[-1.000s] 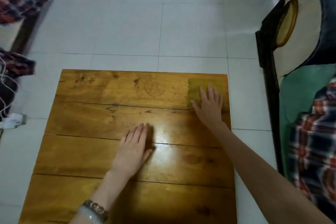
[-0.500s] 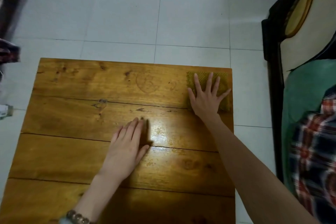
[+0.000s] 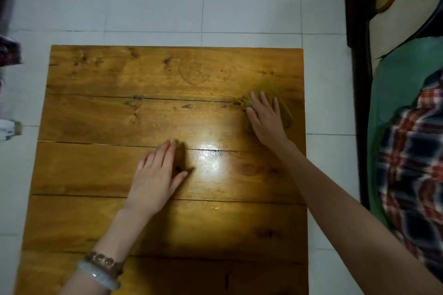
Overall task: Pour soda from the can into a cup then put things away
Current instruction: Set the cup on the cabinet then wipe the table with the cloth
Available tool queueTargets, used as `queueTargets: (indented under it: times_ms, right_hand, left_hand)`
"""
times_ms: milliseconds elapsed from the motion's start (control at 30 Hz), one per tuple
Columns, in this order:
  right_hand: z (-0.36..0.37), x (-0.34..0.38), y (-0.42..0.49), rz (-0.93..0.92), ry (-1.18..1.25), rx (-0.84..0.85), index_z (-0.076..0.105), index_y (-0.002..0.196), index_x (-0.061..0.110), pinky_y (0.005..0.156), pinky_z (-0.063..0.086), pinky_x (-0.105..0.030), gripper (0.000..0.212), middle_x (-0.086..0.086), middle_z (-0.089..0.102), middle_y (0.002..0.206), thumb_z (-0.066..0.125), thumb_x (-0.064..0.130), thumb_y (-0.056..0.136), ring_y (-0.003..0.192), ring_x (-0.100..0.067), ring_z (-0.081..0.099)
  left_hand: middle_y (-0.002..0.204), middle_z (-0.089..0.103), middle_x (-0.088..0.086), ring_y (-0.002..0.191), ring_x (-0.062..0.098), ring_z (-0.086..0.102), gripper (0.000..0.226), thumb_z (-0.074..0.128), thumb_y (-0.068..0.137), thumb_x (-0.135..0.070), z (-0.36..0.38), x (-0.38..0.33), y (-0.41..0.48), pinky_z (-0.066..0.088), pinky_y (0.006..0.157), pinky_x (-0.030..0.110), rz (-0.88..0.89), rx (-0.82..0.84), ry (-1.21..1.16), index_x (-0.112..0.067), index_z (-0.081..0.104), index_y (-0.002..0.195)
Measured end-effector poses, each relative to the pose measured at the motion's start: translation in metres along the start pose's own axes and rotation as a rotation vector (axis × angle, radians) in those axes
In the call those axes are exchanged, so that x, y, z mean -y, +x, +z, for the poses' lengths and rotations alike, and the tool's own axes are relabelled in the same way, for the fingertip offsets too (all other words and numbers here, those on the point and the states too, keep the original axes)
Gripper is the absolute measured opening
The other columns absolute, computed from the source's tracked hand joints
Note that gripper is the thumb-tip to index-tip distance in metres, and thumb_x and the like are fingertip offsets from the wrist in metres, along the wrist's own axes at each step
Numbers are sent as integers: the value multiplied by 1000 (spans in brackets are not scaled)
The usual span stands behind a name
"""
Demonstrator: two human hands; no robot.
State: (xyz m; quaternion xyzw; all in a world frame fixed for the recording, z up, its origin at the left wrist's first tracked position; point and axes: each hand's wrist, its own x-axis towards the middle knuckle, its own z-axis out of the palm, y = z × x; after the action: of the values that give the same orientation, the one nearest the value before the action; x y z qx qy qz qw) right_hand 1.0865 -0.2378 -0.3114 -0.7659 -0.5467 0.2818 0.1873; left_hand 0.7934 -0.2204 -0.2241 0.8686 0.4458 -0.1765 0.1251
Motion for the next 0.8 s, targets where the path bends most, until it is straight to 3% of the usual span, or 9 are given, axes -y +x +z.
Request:
queueTargets:
  times_ms: [133, 333, 433, 533, 700, 800]
  right_hand:
    - [15, -3, -41, -28, -23, 13, 39, 141, 25, 115, -12, -38, 52, 3, 22, 155, 18, 43, 97, 145, -14, 2]
    - [46, 9, -94, 11, -152, -7, 30, 145, 29, 115, -14, -40, 61, 2, 18, 156, 8, 53, 93, 144, -15, -1]
    - [77, 27, -119, -7, -394, -18, 30, 145, 29, 114, 3, -55, 60, -8, 25, 154, 8, 56, 96, 143, -31, 17]
    - [106, 47, -138, -15, -468, -64, 35, 143, 29, 110, 15, -63, 58, -14, 33, 150, 18, 58, 96, 138, -38, 28]
    - [147, 89, -185, -119, -462, 66, 15, 147, 36, 110, -3, -64, 61, -12, 7, 157, 17, 63, 92, 144, -36, 1]
    - [169, 103, -228, -235, -482, 102, 20, 147, 35, 110, 4, -66, 58, -11, 14, 157, 28, 58, 94, 144, -36, 8]
  left_hand:
    - [136, 49, 16, 112, 32, 56, 74, 27, 88, -56, 11, 0, -20, 45, 94, 44, 12, -5, -12, -4, 39, 138]
    - [141, 43, 16, 118, 34, 52, 82, 56, 79, -54, 44, 3, -60, 40, 99, 48, 20, 33, -73, -6, 33, 142]
    - [149, 32, 13, 126, 32, 44, 98, 57, 72, -63, 60, 8, -83, 34, 105, 47, 9, 94, -51, -8, 24, 146]
    - [155, 19, 11, 132, 30, 36, 114, 66, 64, -66, 78, 14, -106, 26, 109, 48, -3, 130, -49, -12, 14, 150]
    - [156, 15, 14, 141, 32, 21, 129, 72, 54, -68, 107, 28, -135, 17, 113, 50, -34, 150, -64, -13, 7, 150]
    - [157, 10, 14, 144, 32, 10, 133, 75, 50, -68, 118, 31, -146, 11, 113, 53, -57, 150, -76, -16, 5, 151]
